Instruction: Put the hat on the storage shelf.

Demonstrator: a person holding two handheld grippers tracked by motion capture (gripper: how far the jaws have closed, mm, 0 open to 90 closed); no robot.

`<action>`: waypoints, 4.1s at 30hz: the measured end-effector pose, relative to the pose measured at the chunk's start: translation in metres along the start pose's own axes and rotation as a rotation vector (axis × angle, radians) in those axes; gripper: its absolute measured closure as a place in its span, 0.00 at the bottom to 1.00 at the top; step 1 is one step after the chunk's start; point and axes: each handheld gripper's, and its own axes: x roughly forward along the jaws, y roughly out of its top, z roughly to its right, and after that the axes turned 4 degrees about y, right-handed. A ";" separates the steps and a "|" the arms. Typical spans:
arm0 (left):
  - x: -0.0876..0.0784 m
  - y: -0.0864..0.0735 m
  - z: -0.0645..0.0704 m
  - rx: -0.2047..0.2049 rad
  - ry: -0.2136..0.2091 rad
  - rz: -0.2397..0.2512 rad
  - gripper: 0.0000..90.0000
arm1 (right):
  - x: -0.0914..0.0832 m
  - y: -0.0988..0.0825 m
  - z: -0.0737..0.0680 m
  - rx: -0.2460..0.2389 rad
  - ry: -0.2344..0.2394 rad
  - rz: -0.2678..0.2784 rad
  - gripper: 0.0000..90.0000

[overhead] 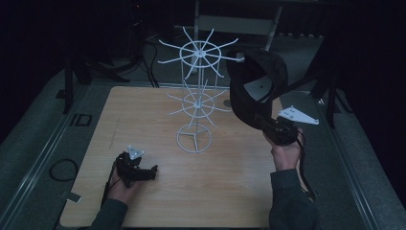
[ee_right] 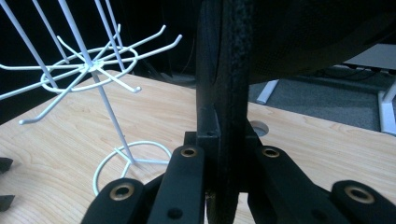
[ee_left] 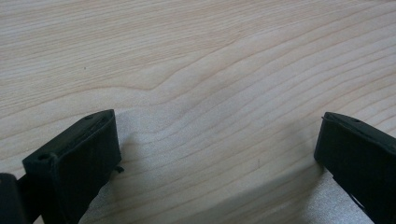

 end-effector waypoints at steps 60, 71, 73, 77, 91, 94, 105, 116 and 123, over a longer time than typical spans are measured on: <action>0.000 0.000 0.000 0.002 -0.001 -0.003 0.00 | -0.004 0.024 -0.011 -0.026 -0.018 0.076 0.96; 0.000 0.000 0.000 0.001 -0.001 -0.002 0.00 | -0.007 0.026 -0.013 -0.038 -0.020 0.085 0.96; 0.000 0.000 0.000 0.001 -0.001 -0.002 0.00 | -0.007 0.027 -0.015 -0.054 -0.028 0.084 0.96; 0.000 0.000 0.000 0.001 -0.001 -0.002 0.00 | -0.007 0.027 -0.017 -0.062 -0.029 0.084 0.96; 0.000 0.000 0.000 0.002 -0.001 -0.003 0.00 | -0.005 0.024 -0.024 -0.111 -0.042 0.077 0.96; 0.000 0.000 0.000 0.001 -0.001 -0.002 0.00 | -0.005 0.024 -0.025 -0.119 -0.037 0.072 0.96; 0.000 0.000 0.000 0.002 -0.001 -0.002 0.00 | 0.001 0.021 -0.027 -0.159 -0.008 0.026 0.96; 0.000 0.000 0.000 0.001 0.000 -0.001 0.00 | 0.008 0.019 -0.030 -0.188 0.053 -0.031 0.89; 0.000 0.000 0.000 0.002 0.000 -0.002 0.00 | 0.007 0.020 -0.030 -0.173 0.054 -0.029 0.68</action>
